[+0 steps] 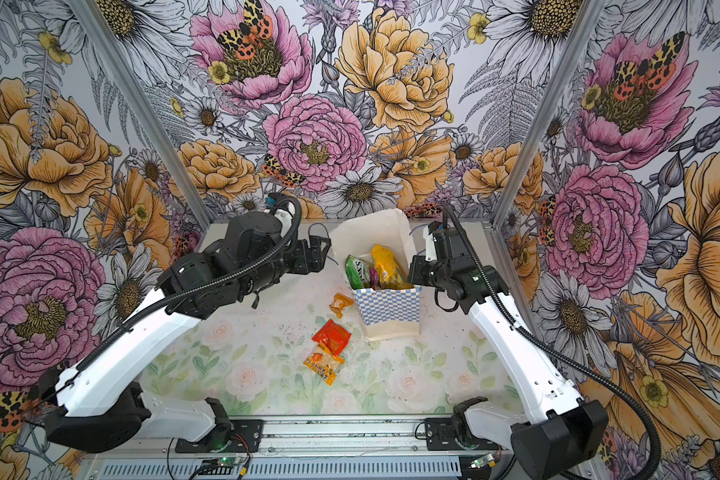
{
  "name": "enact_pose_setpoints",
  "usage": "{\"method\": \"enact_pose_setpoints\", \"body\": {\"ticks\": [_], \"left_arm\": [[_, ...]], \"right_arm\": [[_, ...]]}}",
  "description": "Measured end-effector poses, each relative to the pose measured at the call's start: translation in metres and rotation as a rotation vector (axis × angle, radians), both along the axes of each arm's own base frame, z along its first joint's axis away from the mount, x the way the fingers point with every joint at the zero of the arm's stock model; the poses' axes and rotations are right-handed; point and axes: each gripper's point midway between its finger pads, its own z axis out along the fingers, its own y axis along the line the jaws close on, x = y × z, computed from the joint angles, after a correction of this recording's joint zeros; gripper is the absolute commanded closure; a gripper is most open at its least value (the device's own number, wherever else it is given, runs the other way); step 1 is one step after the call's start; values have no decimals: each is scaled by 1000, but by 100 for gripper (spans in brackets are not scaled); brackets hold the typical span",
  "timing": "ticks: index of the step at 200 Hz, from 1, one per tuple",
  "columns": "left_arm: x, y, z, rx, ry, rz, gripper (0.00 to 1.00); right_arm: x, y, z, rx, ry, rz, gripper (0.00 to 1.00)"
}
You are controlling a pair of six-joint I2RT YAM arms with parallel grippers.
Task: Place the snacks into the paper bag
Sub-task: 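Move the left gripper down to the clear orange-labelled snack packet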
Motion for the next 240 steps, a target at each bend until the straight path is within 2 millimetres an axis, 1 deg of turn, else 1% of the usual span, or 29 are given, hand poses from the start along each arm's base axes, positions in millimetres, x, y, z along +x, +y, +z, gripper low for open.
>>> {"method": "enact_pose_setpoints", "body": {"ticks": [24,34,55,61,76,88,101,124,145,162,174,190,240], "left_arm": [[-14,40,-6,-8,-19,59,13],[-20,59,-10,-18,-24,91,13],[-29,102,-24,-38,-16,190,13],[-30,114,-30,-41,-7,224,13],[-33,134,-48,-44,26,281,13],[-33,144,-67,-42,72,313,13],[-32,149,-88,-29,129,330,13],[-33,148,-128,-13,250,324,13],[-36,140,-168,0,379,302,13],[-40,132,-194,10,468,278,13],[-44,127,-209,19,518,263,13],[-50,117,-225,36,566,231,13],[-75,76,-277,98,698,100,13]], "right_arm": [[0,0,0,0,1,0,100],[0,0,0,0,1,0,100],[0,0,0,0,0,0,100],[0,0,0,0,0,0,100],[0,0,0,0,0,0,100],[0,0,0,0,0,0,100],[0,0,0,0,0,0,100],[0,0,-1,-1,1,-1,100],[-1,-1,-2,-2,5,-1,100],[-2,-1,-4,-5,6,-4,100],[-2,-2,-4,-7,6,-5,100],[-2,-2,-4,-8,6,-6,100],[-1,-2,-5,-7,5,-6,100]]}}
